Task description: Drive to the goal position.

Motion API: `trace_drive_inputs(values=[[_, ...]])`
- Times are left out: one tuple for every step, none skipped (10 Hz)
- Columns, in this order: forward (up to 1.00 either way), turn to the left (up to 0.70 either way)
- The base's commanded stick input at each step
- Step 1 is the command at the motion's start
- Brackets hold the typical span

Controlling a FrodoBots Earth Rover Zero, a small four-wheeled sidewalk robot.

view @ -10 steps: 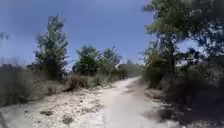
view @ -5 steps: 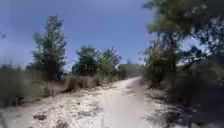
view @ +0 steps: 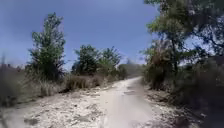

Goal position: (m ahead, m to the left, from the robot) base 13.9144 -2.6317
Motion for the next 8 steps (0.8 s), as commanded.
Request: trace_drive_inputs(values=[[0.3,0.0],[0.3,0.0],[0.3,0.0],[0.3,0.0],[0.3,0.0],[0.3,0.0],[0.3,0.0],[0.3,0.0]])
